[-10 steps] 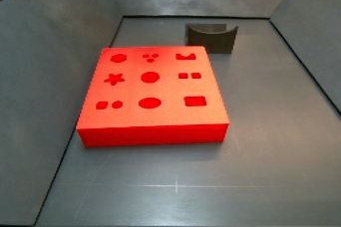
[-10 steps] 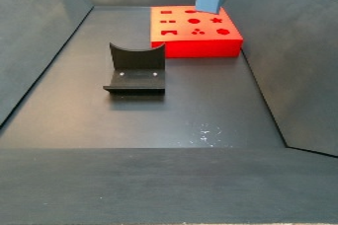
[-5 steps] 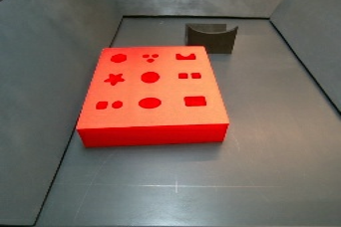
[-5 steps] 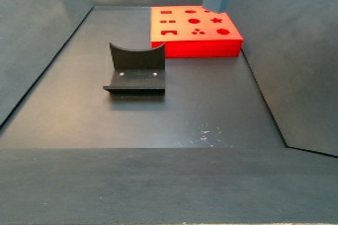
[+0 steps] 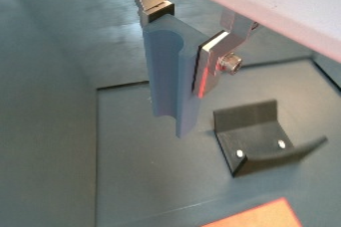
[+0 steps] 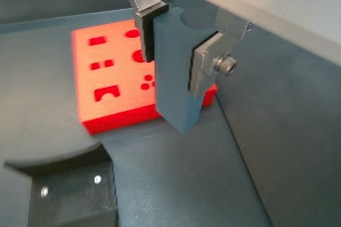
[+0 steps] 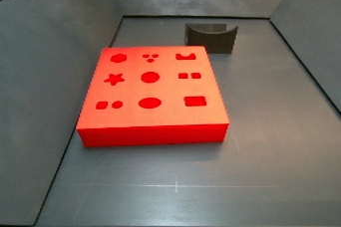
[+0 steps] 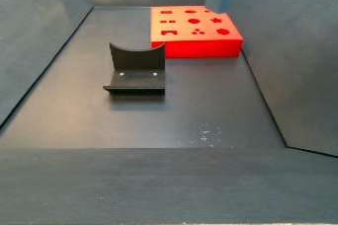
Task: Pick up the arch object. Move up. Place the arch object on the fixture. Regrasp the arch object. Rotate the arch object. Move to above the board. Insert the arch object.
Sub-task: Rotate the arch object.
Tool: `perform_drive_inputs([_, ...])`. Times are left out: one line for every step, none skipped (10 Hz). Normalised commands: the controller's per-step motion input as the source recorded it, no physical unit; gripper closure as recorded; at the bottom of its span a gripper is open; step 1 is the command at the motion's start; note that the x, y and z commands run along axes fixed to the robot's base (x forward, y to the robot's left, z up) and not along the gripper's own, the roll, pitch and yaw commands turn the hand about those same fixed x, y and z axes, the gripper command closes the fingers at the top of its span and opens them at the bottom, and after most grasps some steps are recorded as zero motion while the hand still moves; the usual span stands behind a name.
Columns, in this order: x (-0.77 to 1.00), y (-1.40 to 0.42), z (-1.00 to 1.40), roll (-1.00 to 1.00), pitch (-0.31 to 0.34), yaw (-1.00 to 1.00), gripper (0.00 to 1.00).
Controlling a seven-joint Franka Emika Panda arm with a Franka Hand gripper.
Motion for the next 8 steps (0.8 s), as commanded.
perform_drive_inputs([-0.04, 0.02, 0.0, -0.02, 0.014, -1.0, 1.0])
perform_drive_inputs([-0.03, 0.02, 0.01, -0.02, 0.015, -1.0, 1.0])
perform_drive_inputs([-0.02, 0.02, 0.01, -0.03, 0.015, -1.0, 1.0])
perform_drive_inputs([-0.02, 0.02, 0.01, -0.03, 0.016, -1.0, 1.0])
perform_drive_inputs([-0.01, 0.02, 0.01, -0.03, 0.017, -1.0, 1.0])
perform_drive_inputs([-0.01, 0.02, 0.01, -0.03, 0.018, -1.0, 1.0])
perform_drive_inputs([-0.01, 0.02, 0.01, -0.03, 0.018, -1.0, 1.0])
perform_drive_inputs([-0.01, 0.02, 0.01, -0.03, 0.02, -1.0, 1.0])
